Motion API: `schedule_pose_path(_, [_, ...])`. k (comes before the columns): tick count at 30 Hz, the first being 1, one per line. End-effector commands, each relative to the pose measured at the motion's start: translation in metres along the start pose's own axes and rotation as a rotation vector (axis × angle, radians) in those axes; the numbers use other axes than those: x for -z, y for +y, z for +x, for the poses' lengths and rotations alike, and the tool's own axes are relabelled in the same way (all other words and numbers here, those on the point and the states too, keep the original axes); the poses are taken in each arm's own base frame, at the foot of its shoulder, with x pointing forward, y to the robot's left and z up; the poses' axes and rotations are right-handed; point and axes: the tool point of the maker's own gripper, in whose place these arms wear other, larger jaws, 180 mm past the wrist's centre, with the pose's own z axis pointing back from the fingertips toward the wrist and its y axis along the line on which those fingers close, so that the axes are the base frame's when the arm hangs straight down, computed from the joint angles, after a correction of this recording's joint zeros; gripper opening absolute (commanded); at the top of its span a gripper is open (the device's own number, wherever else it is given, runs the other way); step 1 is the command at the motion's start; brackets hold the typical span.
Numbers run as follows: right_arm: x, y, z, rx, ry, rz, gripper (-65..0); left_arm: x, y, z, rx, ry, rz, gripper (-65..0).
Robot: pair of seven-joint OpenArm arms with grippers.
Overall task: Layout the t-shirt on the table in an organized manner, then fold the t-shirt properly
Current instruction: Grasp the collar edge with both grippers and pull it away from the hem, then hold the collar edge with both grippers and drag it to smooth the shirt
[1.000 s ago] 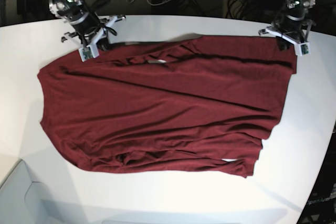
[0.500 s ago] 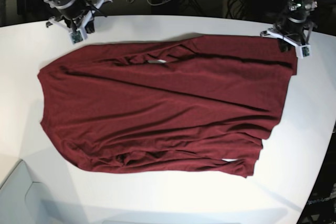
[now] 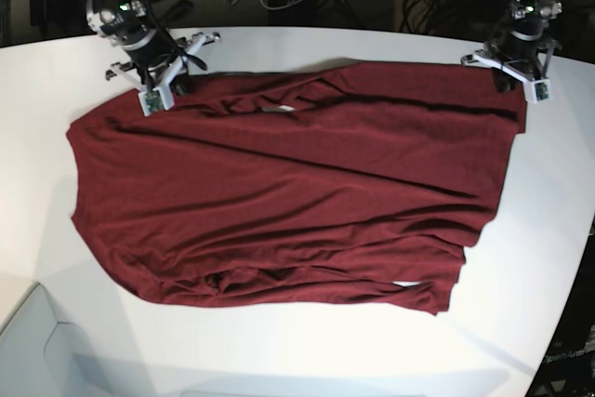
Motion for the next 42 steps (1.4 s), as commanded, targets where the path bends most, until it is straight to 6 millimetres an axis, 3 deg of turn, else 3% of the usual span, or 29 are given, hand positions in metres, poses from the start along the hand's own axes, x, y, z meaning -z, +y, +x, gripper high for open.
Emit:
schedule_pose_path(1, [0.0,-0.005,-0.009,-0.017,0.039,-0.007,-65.0,-0.001,0.003,0.005,0.008,-0.008,0.004,-58.8])
schedule_pose_path(12, [-0.02,-0.007,-0.05,-0.032,0.079,-0.001,-65.0,-0.002,-0.001,0.007,0.008,-0.017,-0.005,-58.8])
schedule_pose_path(24, [-0.037,-0.05,-0.058,0.005,0.09,-0.121,-65.0,-0.002,-0.001,0.008,0.01,-0.017,-0.005,-58.8])
schedule_pose_path(29, [-0.041,-0.058,-0.054,-0.017,0.086,-0.135,-65.0,-0.003,-0.001,0.005,0.01,-0.011,-0.005,-58.8])
schedule_pose_path(34, [-0.05,-0.055,-0.038,-0.046,0.048,-0.141,-65.0,-0.004,-0.003,0.005,0.002,-0.014,-0.009,-58.8])
schedule_pose_path(38, [-0.054,-0.051,-0.02,-0.062,0.005,-0.144,-65.0,-0.01,-0.009,0.014,0.011,-0.039,-0.025,-58.8])
schedule_pose_path(42, [-0.054,-0.047,-0.015,-0.053,-0.012,-0.143,-65.0,-0.016,-0.016,0.026,0.019,-0.073,-0.044,-58.8])
